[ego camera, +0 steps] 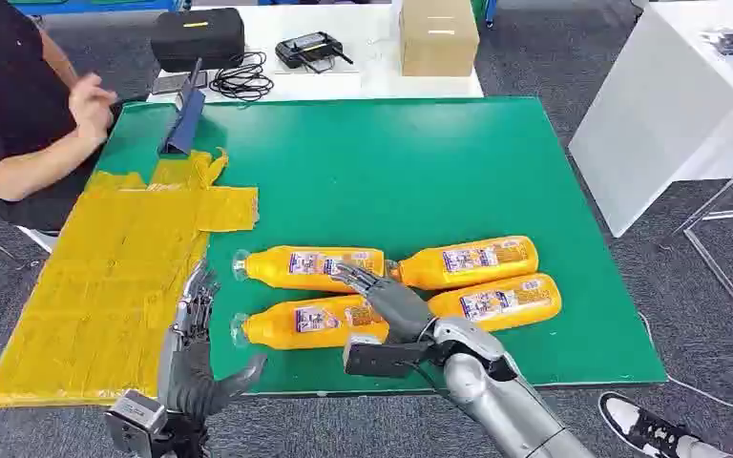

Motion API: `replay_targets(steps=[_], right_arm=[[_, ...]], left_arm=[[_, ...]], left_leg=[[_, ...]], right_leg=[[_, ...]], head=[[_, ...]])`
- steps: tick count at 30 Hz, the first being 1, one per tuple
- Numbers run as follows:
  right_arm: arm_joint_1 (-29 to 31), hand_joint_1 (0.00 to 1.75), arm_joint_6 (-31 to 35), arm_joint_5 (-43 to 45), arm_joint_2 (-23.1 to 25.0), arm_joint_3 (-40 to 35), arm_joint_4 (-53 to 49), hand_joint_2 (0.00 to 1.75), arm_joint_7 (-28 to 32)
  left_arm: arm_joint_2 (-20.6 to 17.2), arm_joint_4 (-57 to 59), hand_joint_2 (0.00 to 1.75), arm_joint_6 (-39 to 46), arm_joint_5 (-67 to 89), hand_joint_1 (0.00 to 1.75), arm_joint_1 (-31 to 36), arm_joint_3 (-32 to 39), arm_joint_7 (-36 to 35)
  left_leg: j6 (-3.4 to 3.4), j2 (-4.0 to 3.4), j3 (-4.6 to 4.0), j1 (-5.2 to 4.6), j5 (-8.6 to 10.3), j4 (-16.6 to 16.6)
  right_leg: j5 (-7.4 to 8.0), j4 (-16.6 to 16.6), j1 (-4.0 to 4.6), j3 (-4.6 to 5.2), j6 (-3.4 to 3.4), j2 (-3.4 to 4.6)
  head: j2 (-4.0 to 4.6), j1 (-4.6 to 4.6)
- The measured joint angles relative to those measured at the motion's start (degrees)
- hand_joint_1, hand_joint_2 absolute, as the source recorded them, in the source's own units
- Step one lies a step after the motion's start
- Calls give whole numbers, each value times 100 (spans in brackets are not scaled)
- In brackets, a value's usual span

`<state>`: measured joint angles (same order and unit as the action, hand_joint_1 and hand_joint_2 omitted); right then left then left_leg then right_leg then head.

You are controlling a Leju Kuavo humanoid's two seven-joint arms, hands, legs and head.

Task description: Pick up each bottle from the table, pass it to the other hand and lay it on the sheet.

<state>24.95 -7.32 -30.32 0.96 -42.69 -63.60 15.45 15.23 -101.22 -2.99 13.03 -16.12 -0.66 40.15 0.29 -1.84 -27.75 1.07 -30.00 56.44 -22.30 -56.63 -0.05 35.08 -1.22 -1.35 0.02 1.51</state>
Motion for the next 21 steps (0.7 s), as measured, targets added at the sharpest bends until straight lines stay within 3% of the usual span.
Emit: replay_targets(steps=[21], right_arm=[[850, 0, -487, 463, -42, -394, 833, 175, -225]], left_arm=[[-144, -271, 175, -2, -313, 0, -76, 83, 0]], left_leg=[[0, 0, 0, -2, 1, 0]], right_leg=[[1, -1, -2, -1, 0, 0]], head=[[0, 2]])
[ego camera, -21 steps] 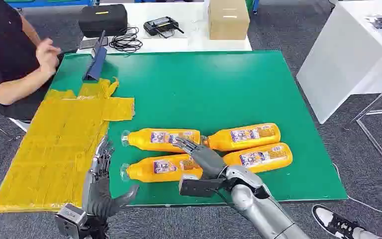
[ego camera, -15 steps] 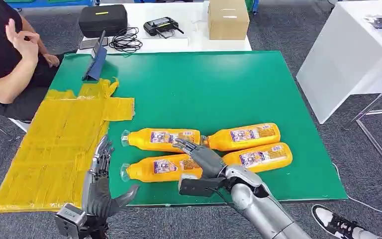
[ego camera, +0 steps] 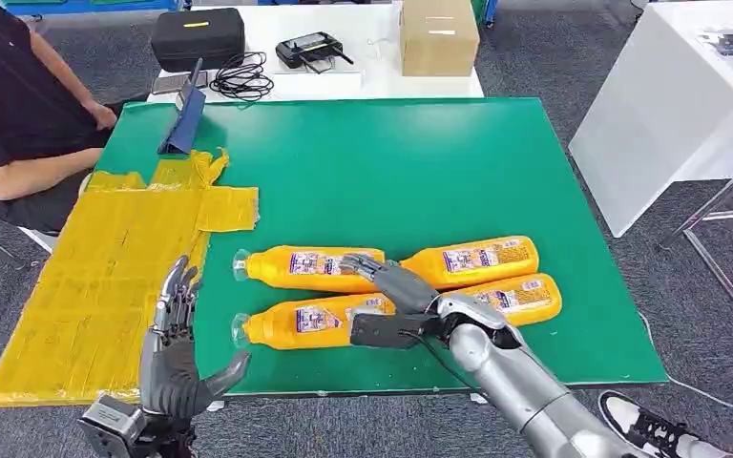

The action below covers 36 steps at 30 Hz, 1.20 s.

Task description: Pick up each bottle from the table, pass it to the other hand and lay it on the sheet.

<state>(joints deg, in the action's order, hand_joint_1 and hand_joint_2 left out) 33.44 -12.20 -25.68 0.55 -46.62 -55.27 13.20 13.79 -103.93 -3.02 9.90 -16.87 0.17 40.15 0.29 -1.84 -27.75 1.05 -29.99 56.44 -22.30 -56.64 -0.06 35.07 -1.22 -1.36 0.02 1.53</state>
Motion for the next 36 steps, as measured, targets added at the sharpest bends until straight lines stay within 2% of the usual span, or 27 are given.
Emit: replay_targets(steps=[11, 27, 28, 29, 32, 36], right_arm=[[155, 0, 273, -297, 404, -502, 856, 175, -35], [251, 3, 195, -468, 643, -938, 1241, 175, -90], [290, 143, 223, -658, 667, -1020, 1298, 175, -248], [329, 175, 286, -962, 703, -1134, 1389, 175, -477], [487, 175, 278, -1607, 923, -1528, 1773, 175, -1026], [563, 175, 214, -1825, 1106, -1816, 2234, 175, -1226]], left_arm=[[-11, -116, 175, -31, -100, 0, 7, 24, 0], [-11, -146, 175, -37, -138, 0, 13, 9, 0], [-11, -146, 175, -26, -133, 0, 12, 11, 0], [-7, -151, 175, -24, -99, 0, 3, 15, 0], [39, -240, 175, -138, 13, 0, -61, 74, 0], [157, -245, 175, -230, 90, 0, -61, 138, 0]], left_leg=[[1, -1, 4, 5, 0, 0], [1, -2, 7, 3, 0, 0], [1, -2, 7, 4, 0, -1], [1, -2, 8, 4, 0, -1], [1, -4, 28, 4, 0, -1], [1, -4, 50, 3, -1, -2]], right_leg=[[0, 0, 5, 0, 0, 1], [0, 0, 3, -2, 0, 1], [0, 0, 3, -4, 0, 1], [0, 0, 3, -7, 0, 1], [-1, 0, 5, -18, 1, 3], [-2, 2, 6, -41, 1, 2]], head=[[0, -2], [0, -2], [0, -2], [0, -2], [0, -2], [0, 2]])
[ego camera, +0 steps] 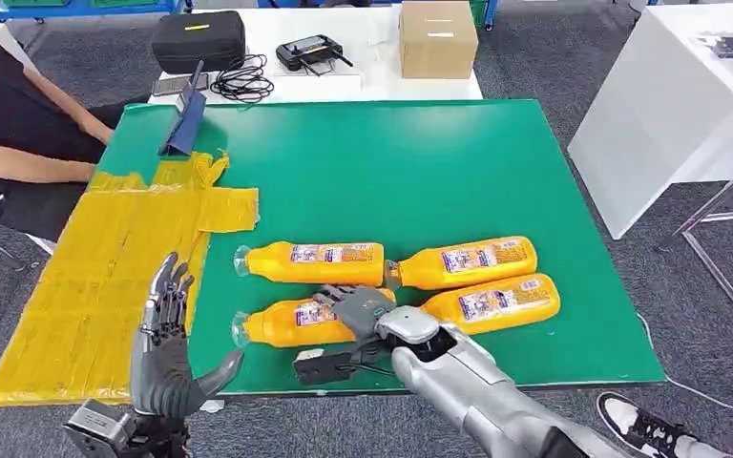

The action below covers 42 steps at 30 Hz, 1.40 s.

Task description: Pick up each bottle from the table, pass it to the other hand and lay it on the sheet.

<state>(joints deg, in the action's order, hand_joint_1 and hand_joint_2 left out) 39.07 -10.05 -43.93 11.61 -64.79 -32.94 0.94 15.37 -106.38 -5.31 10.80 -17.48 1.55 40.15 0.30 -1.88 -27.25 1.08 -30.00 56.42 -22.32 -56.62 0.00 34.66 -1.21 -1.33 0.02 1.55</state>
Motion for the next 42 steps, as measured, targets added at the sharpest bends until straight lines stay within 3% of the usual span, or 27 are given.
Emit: replay_targets(steps=[3, 4, 9, 10, 13, 18, 21, 27, 37, 42], right_arm=[[22, 175, -4, -76, 52, -111, 181, 175, -46], [24, 175, -9, -87, 65, -131, 227, 175, -66], [13, 175, 4, 44, 111, -146, 376, 175, -118], [5, 175, 37, 204, 111, -112, 391, 175, -114], [-118, 175, 518, 896, 112, 198, 413, 175, 54], [-757, 175, 1414, 2206, 39, 1433, -106, 175, 1010], [-1385, 175, 1692, 1999, 2, 2047, -1036, 175, 1080], [-2607, 175, 1635, 1613, 33, 2792, -2812, 175, 1375], [-3014, 175, 1604, 1563, 61, 3008, -3720, 175, 1405], [-3029, 175, 1460, 1513, 107, 3010, -3779, 175, 1572]], left_arm=[[83, -9, 175, 103, -182, 0, 8, 50, 0], [114, -26, 0, 175, -296, 0, 14, 85, 0], [245, -92, 0, 444, -750, 0, 62, 249, 0], [269, -90, 175, 481, -878, 0, 74, 288, -9], [323, -90, 175, 607, -1330, 0, 127, 406, -55], [334, -85, 175, 697, -1672, 0, 146, 529, -201], [334, -70, 175, 508, -1535, 0, 133, 540, -269], [339, -15, 175, 74, -1248, 0, 48, 522, -315], [347, 61, 175, -13, -1209, 0, 43, 507, -315], [347, 85, 175, -560, -1182, 0, 35, 397, -367]], left_leg=[[0, -1, 23, -2, -3, 0], [0, -2, 31, -4, -5, -1], [0, -1, 65, -7, -8, -2], [-1, 1, 73, -7, -9, -2], [-1, 5, 88, -6, -9, -2], [-5, -23, 99, -4, -20, -3], [-4, -16, 81, 0, -18, -3], [0, -9, 18, 10, -14, -3], [-3, -6, 0, -1, -16, -3], [-3, -7, -2, 1, -16, -3]], right_leg=[[-2, 1, 0, -22, 0, 0], [-2, 2, 0, -30, -1, 0], [-8, 5, -1, -62, -4, 0], [-13, 6, -1, -68, -12, 0], [-15, 6, -1, -90, -14, -1], [-13, 6, -4, -95, -12, 8], [-13, 5, -1, -78, -12, 8], [-14, 0, 3, -21, -12, 8], [-15, 2, 0, -5, -13, 7], [-15, 2, -2, -3, -13, 7]], head=[[0, -4], [0, -4], [0, -2], [0, -4], [0, -2], [0, -7], [0, -6], [0, -4], [0, -4], [0, -4]])
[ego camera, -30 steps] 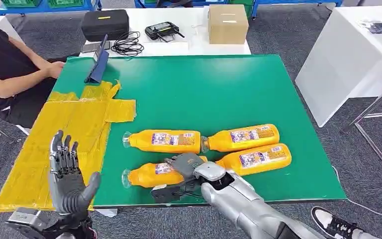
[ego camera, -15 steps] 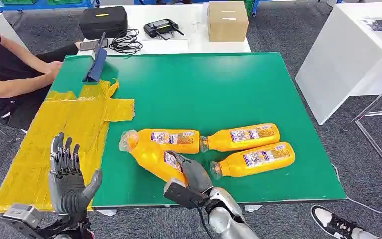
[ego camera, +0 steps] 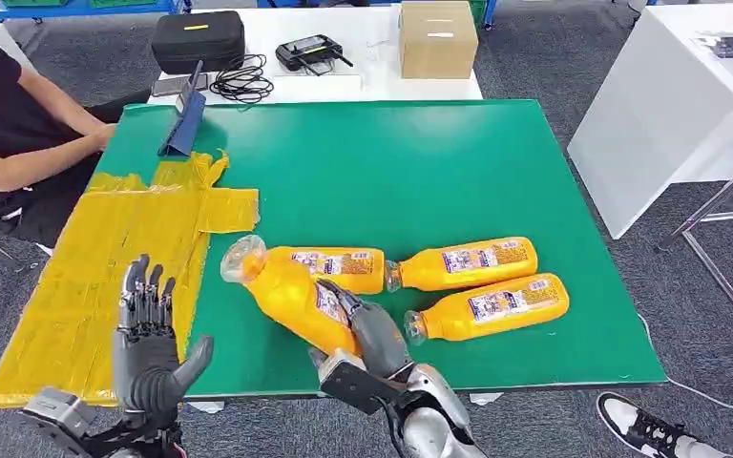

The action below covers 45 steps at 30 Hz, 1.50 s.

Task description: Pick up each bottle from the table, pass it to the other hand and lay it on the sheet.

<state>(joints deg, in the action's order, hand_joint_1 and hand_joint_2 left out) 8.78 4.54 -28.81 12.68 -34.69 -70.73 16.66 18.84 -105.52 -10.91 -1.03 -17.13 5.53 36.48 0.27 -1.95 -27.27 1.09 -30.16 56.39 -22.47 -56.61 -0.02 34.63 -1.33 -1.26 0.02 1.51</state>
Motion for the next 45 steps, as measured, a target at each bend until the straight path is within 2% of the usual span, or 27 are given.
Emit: replay_targets(steps=[6, 11, 17, 18, 19, 24, 28, 38, 44, 45], right_arm=[[-4, 175, -157, -50, 90, -92, -77, 175, 138], [38, 175, -286, -151, 153, -345, -53, 175, 172], [135, 175, -391, -284, 238, -721, 41, 175, 258], [159, 175, -398, -297, 243, -780, 55, 175, 260], [188, 175, -417, -308, 242, -840, 72, 175, 271], [427, 175, -629, -310, 230, -1305, 240, 175, 391], [592, 175, -634, -267, 195, -1508, 350, 175, 417], [723, 175, -581, -159, 127, -1718, 466, 175, 415], [665, 175, -304, -175, 126, -1757, 464, 175, 295], [638, 12, -247, -188, 124, -1753, 446, 175, 264]], left_arm=[[-2, 101, 175, -537, -20, 0, -76, -286, -11], [-22, 301, 175, -1249, -415, 0, -85, -664, -306], [-55, 509, 175, -1018, -424, 0, -75, -977, -297], [-66, 529, 175, -927, -409, 44, -76, -994, -317], [-70, 551, 175, -840, -382, 175, -75, -1003, -337], [-79, 629, 175, -199, -27, 175, -80, -970, -267], [-79, 638, 175, -10, 103, 175, -97, -933, -190], [-79, 643, 175, 95, 76, 175, -164, -861, -87], [-76, 595, 175, 795, 761, 175, -161, -804, 216], [-76, 558, 175, 1018, 1052, 175, -161, -802, 282]], left_leg=[[0, 1, -3, 1, 0, 0], [0, 0, -4, 1, 0, 0], [0, 0, -5, 1, 0, 0], [0, 1, -5, 1, 0, 0], [0, 2, -7, 2, 0, 0], [1, 2, -7, 2, 0, 0], [1, 2, -6, 1, 1, 0], [0, 1, -10, 0, 0, 0], [1, 2, -9, 1, 0, 0], [1, 1, -10, 1, 0, 0]], right_leg=[[0, 0, 1, 3, 0, 0], [0, 0, 0, 3, 0, 0], [0, 0, 0, 5, 0, 0], [0, 0, 0, 5, 0, 0], [0, 0, 0, 5, 0, 0], [0, 0, 1, 6, 0, -1], [0, 0, 1, 6, 0, 0], [0, 0, 1, 12, 0, 0], [0, 0, 2, 13, 0, 0], [0, 0, 2, 15, 0, 0]], head=[[0, 0], [0, 0], [0, 2], [0, -2], [0, 0], [0, 4], [0, -2], [0, -2], [0, -2], [0, -2]])
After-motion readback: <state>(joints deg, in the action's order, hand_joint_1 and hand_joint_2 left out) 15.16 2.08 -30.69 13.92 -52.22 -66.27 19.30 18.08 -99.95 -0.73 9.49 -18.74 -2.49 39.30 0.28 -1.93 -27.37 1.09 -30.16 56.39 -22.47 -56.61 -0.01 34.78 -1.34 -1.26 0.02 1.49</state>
